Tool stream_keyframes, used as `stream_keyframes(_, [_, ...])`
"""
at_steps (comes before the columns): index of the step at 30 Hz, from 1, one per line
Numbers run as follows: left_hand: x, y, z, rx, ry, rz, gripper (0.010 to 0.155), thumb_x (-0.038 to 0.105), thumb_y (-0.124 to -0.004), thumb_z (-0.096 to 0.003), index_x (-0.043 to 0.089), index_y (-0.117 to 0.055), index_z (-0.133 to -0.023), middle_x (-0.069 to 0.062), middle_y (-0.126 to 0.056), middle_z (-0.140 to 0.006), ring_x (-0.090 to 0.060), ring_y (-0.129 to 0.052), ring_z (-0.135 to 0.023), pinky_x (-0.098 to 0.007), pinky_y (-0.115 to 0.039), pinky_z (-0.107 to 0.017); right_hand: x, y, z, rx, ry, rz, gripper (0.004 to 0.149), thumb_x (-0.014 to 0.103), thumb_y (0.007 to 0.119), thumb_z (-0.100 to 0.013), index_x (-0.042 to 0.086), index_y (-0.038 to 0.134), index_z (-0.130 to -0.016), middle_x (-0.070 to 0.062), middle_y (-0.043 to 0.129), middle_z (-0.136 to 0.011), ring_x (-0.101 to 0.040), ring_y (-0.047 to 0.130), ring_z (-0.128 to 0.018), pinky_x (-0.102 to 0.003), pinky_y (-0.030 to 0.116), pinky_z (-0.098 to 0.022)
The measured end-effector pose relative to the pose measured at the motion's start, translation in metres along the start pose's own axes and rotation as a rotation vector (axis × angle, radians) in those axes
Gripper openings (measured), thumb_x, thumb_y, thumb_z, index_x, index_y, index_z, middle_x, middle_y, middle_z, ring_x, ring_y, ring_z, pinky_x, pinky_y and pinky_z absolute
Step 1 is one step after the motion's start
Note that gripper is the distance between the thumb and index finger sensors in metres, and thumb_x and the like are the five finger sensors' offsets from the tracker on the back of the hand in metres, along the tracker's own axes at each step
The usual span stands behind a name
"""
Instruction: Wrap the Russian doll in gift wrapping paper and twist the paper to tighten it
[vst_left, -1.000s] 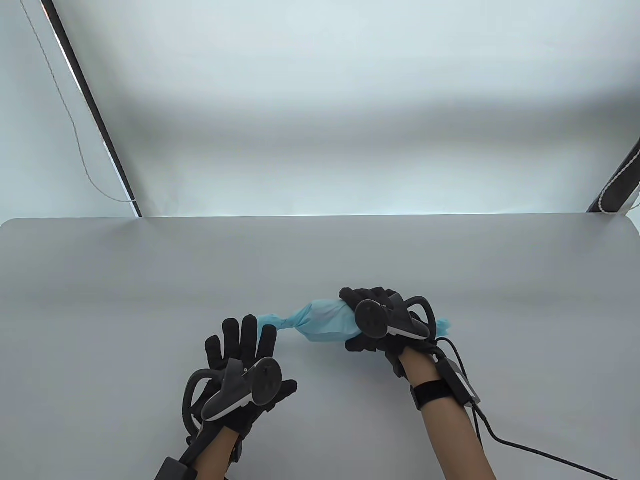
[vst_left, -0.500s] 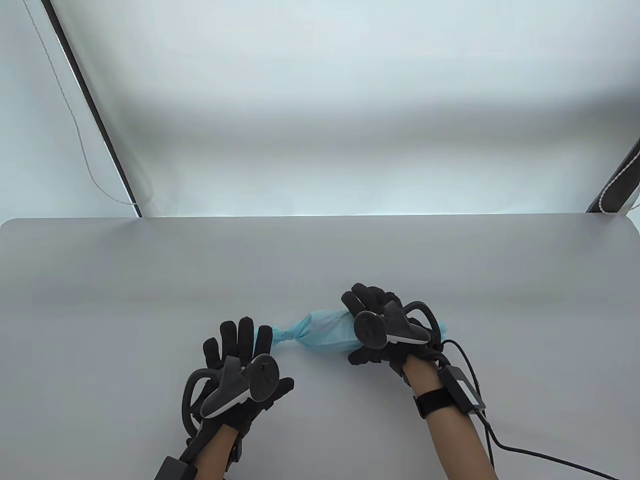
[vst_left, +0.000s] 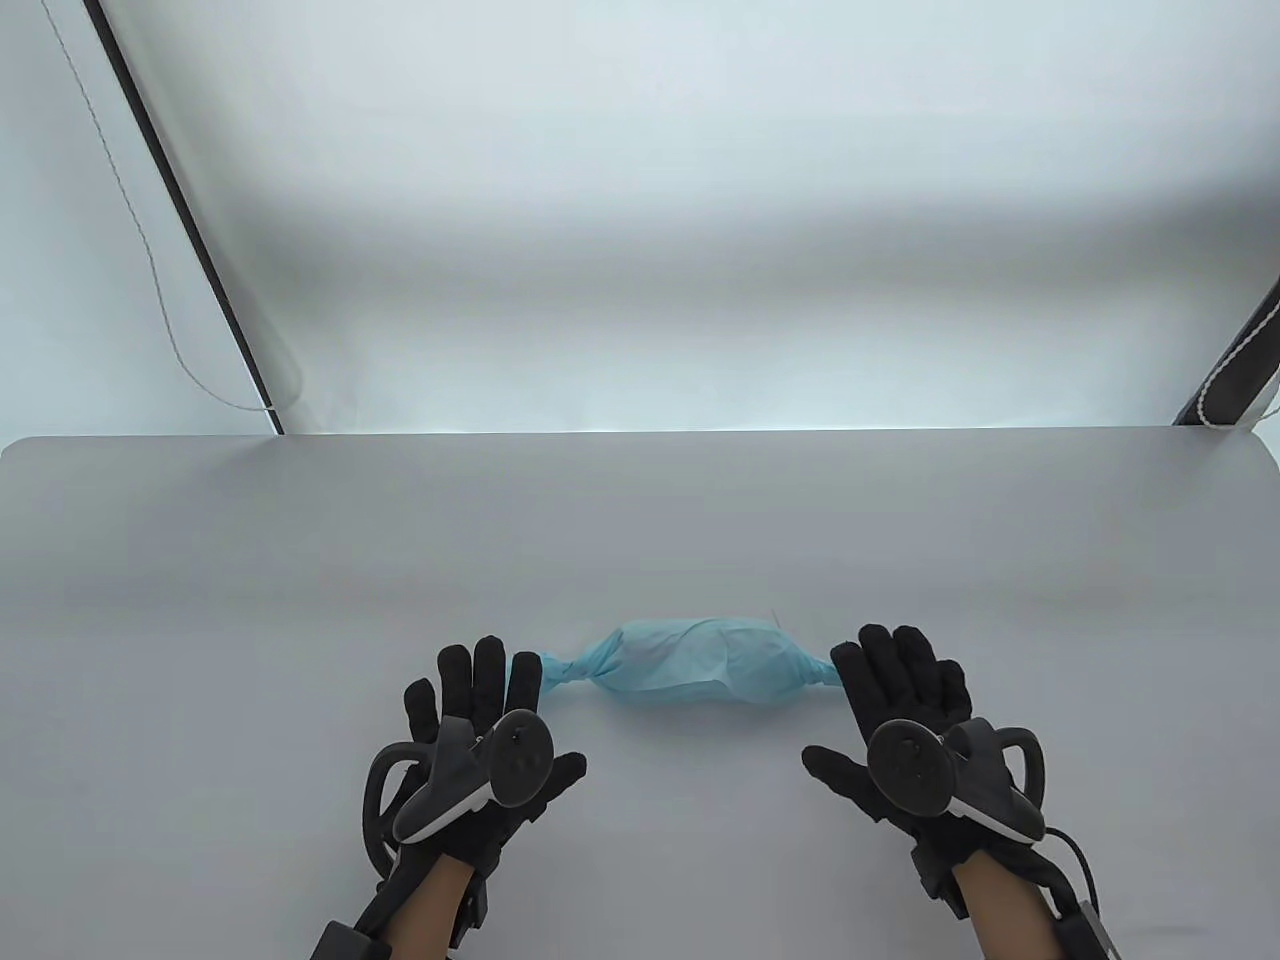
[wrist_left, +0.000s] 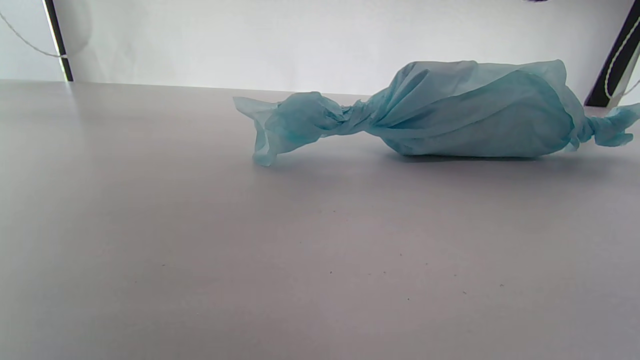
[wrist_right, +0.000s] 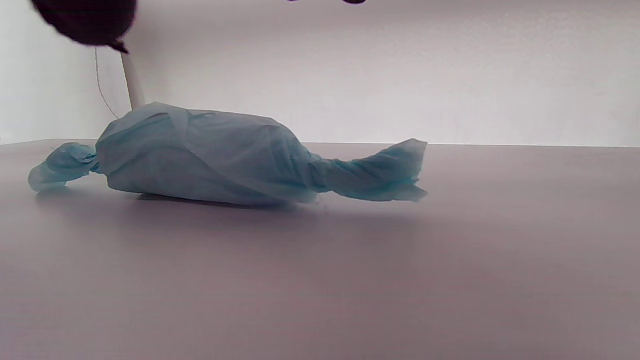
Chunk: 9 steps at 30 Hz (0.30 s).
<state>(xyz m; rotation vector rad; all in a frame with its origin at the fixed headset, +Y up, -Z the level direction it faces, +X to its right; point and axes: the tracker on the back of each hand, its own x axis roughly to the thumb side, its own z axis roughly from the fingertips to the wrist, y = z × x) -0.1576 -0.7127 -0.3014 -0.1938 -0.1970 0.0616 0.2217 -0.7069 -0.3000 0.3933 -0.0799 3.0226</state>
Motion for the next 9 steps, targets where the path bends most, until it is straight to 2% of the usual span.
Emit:
stream_keyframes(3, [0.001, -0.001, -0.005, -0.021, -0.006, -0.005, 0.100, 0.070, -0.061, -0.0506, 0.017, -0.006, -0.115, -0.024, -0.001, -0.124, -0.055, 0.000, -0.108, -0.076, -0.012, -0.068, -0.010, 0.009, -0.001, 0.039, 0.041, 0.006, 0.101, 0.073, 0.066, -0.055, 0.015, 0.021, -0.125, -0.028, 0.010, -0.130, -0.054, 0.012, -0.113, -0.072, 0.024, -0.078])
stream_keyframes(6, [0.002, -0.003, -0.009, -0.029, -0.014, -0.002, 0.100, 0.070, -0.061, -0.0510, 0.017, -0.006, -0.115, -0.024, -0.001, -0.124, -0.055, 0.000, -0.108, -0.076, -0.012, -0.068, -0.017, 0.012, -0.003, 0.007, 0.065, 0.012, 0.101, 0.074, 0.065, -0.055, 0.015, 0.020, -0.125, -0.028, 0.009, -0.130, -0.054, 0.010, -0.112, -0.072, 0.023, -0.078])
stream_keyframes(9, [0.002, -0.006, -0.009, -0.044, -0.012, -0.012, 0.099, 0.070, -0.061, -0.0510, 0.017, -0.006, -0.115, -0.024, 0.000, -0.124, -0.055, 0.000, -0.108, -0.076, -0.012, -0.068, -0.021, 0.017, -0.005, 0.056, 0.084, -0.020, 0.103, 0.074, 0.065, -0.055, 0.016, 0.017, -0.125, -0.028, 0.008, -0.130, -0.054, 0.009, -0.112, -0.072, 0.022, -0.078])
